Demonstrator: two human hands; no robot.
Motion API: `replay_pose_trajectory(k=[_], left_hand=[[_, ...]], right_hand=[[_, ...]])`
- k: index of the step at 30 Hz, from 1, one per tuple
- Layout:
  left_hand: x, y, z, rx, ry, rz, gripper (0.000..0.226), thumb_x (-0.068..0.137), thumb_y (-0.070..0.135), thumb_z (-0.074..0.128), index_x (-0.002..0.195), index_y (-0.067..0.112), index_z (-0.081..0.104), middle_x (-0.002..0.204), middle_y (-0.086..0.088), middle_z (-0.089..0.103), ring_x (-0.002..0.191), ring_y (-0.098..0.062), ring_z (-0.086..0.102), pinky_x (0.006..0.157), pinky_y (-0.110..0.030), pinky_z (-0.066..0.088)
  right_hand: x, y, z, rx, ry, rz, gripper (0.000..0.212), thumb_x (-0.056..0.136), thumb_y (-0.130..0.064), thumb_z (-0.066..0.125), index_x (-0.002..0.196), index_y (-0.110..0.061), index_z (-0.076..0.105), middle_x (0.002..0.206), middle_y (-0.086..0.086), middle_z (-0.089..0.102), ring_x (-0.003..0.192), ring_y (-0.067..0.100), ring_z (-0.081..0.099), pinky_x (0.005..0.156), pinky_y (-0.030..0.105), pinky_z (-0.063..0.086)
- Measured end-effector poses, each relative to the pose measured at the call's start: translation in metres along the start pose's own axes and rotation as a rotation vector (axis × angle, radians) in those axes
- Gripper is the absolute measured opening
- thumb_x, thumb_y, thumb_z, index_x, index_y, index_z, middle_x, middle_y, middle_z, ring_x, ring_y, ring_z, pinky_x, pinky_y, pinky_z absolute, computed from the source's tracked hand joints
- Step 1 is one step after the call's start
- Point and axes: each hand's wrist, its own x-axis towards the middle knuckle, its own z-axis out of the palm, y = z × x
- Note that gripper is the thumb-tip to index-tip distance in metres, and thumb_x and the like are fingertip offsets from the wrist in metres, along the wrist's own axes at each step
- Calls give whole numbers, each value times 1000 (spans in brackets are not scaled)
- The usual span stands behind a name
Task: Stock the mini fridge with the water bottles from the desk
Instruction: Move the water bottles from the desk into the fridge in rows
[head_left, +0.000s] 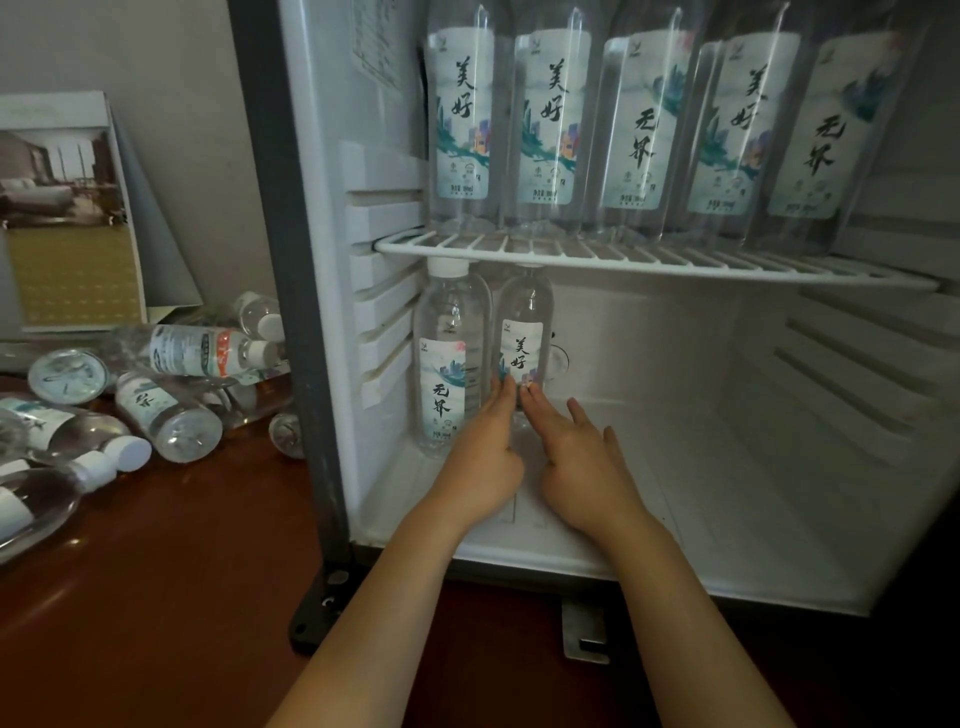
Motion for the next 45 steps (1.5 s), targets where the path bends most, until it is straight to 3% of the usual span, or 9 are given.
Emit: replay_pose_trajectory(k=[8, 12, 15, 19, 24, 28, 31, 39, 45], left_hand=[[1, 3, -1, -93, 26, -11, 76, 82, -18, 33, 148, 13, 12, 155, -3, 17, 142, -12, 15, 94, 0, 10], [-4, 7, -2, -164, 52, 13, 72, 82, -19, 30, 146, 13, 20, 152, -3, 25, 141, -12, 21, 101, -6, 15], [-15, 11, -5, -276, 22, 35, 71, 81, -23, 28, 142, 12, 33, 146, -3, 37, 135, -9, 34, 104, -12, 24], [-47, 16, -29, -325, 93, 73, 58, 86, -18, 36, 124, 23, 55, 121, 8, 58, 109, 6, 53, 94, -5, 38], [-102, -8, -97, -164, 310, 107, 50, 82, -15, 49, 93, 31, 65, 93, 8, 70, 85, -1, 65, 79, -13, 49], [-142, -55, -164, 171, 457, -7, 43, 78, -14, 49, 94, 21, 69, 84, 16, 64, 80, 7, 61, 73, -5, 44], [-170, -94, -217, 383, 571, -136, 34, 81, -8, 51, 101, 13, 69, 97, 1, 67, 92, -6, 62, 85, -24, 47], [-206, -148, -284, 861, 443, -584, 60, 83, 57, 53, 126, 15, 52, 125, -8, 54, 112, -24, 52, 91, -37, 46], [-201, -140, -281, 887, 351, -687, 74, 64, 61, 70, 123, 21, 51, 118, -3, 61, 105, -21, 58, 81, -31, 50]], right_hand=[[-2, -3, -1, 67, 75, -8, 79, 87, 4, 31, 149, -35, 2, 156, -10, 15, 146, 23, 3, 115, 53, 2], [-1, -2, 6, 88, 273, -29, 59, 94, -4, 35, 147, -26, 25, 144, 5, 44, 139, 28, 28, 114, 49, 18], [-4, -5, 8, 95, 553, -138, 29, 92, -12, 44, 113, -12, 65, 89, 13, 71, 85, 33, 65, 72, 35, 47], [-16, -28, 2, 152, 742, -216, 23, 86, -18, 49, 72, -7, 64, 55, 7, 60, 45, 22, 54, 41, 20, 32], [-31, -86, 18, 200, 638, -428, 34, 88, -30, 41, 68, -11, 59, 52, 3, 57, 43, 22, 54, 39, 32, 44], [-35, -139, 40, 243, 528, -528, 36, 89, -33, 40, 68, -12, 60, 50, 4, 56, 44, 24, 55, 40, 28, 38], [-32, -173, 61, 277, 433, -559, 38, 90, -36, 37, 70, -13, 60, 52, 2, 57, 47, 23, 56, 43, 30, 39], [-12, -222, 103, 232, 220, -518, 28, 96, -33, 44, 82, -16, 62, 64, -1, 61, 60, 19, 60, 53, 31, 43], [-15, -217, 105, 289, 182, -492, 24, 94, -31, 50, 84, -16, 66, 63, -3, 62, 57, 14, 58, 54, 34, 48]])
